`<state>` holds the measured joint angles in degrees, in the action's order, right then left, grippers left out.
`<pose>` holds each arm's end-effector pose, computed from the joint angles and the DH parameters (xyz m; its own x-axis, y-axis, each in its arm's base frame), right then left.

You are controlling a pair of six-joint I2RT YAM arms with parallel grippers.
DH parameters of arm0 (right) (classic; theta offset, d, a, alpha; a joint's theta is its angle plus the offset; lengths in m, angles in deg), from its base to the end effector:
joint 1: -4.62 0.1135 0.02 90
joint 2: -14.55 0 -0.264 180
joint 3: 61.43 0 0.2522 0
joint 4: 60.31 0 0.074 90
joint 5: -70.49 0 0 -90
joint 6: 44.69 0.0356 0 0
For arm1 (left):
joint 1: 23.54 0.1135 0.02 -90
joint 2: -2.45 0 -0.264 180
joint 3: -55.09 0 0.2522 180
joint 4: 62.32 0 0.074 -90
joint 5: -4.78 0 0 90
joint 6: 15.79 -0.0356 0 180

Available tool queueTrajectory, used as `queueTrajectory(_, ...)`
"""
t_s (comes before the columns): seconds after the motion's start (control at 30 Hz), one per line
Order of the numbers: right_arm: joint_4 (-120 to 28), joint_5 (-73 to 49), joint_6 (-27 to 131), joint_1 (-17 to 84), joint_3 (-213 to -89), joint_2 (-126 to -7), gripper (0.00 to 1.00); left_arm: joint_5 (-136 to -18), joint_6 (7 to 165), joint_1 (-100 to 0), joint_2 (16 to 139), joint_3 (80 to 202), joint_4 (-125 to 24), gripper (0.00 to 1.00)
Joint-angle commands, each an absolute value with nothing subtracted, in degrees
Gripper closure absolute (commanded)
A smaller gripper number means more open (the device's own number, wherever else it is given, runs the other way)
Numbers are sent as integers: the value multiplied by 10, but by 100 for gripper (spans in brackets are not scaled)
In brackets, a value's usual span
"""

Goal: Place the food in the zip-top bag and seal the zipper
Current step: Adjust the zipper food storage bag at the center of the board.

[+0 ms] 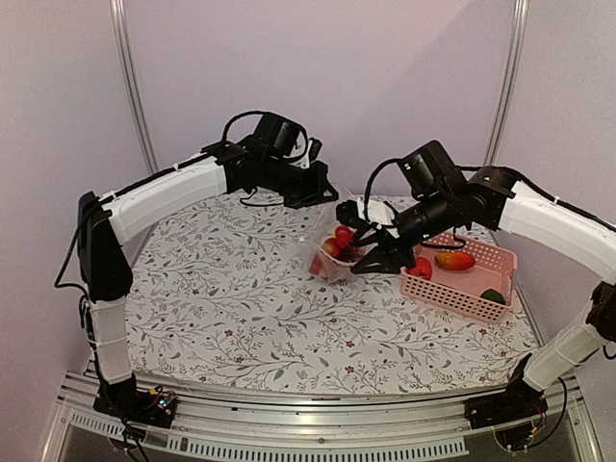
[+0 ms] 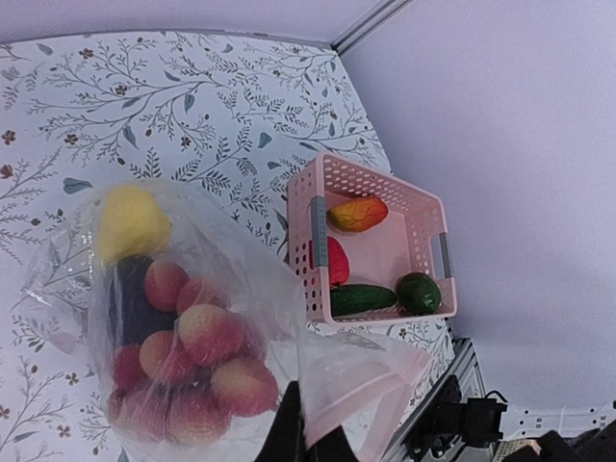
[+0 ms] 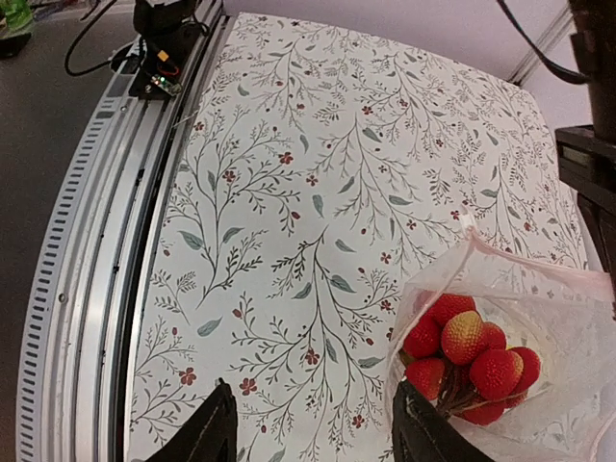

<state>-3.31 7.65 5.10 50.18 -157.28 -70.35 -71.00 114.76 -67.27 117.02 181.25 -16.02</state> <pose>0.2107 0.2381 0.3483 0.1684 -0.6487 -0.7422 -0.9800 -0.0289 -0.1971 0.3307 -0.3285 0.3425 -0.8431 -0.0655 -0.5337 0.3525 0.6821 -0.6407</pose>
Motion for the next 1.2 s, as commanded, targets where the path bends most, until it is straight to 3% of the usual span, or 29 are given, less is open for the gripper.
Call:
queueTrajectory(0.0, 0, -23, -23, 541, -1599, -740, 46, -703, 1146, -665, 1179, 1824, -153, 100)
queueTrajectory(0.2, -21, -138, -23, 561, -1607, -800, 45, -703, 1142, -665, 1170, 1815, -149, 100)
queueTrajectory(0.33, -30, -172, 0, 563, -1621, -831, 50, -701, 1142, -665, 1168, 1808, -150, 100)
queueTrajectory(0.47, -37, -181, 9, 563, -1633, -836, 78, -700, 1136, -664, 1167, 1808, -146, 100)
queueTrajectory(0.57, -35, -174, 10, 563, -1653, -822, 100, -704, 1111, -665, 1171, 1835, -105, 78)
queueTrajectory(0.6, -34, -170, 9, 563, -1659, -817, 100, -710, 1099, -665, 1172, 1846, -82, 67)
queueTrajectory(0.67, -37, -169, 8, 564, -1671, -802, 100, -721, 1073, -665, 1170, 1856, -46, 64)
queueTrajectory(0.87, -34, -169, 5, 564, -1691, -790, 100, -787, 1040, -664, 1136, 1843, 34, 72)
queueTrajectory(1.03, -34, -164, 7, 564, -1696, -793, 100, -809, 1029, -665, 1118, 1837, 37, 100)
queueTrajectory(1.17, -34, -163, 7, 564, -1705, -791, 100, -808, 1022, -664, 1116, 1848, 23, 100)
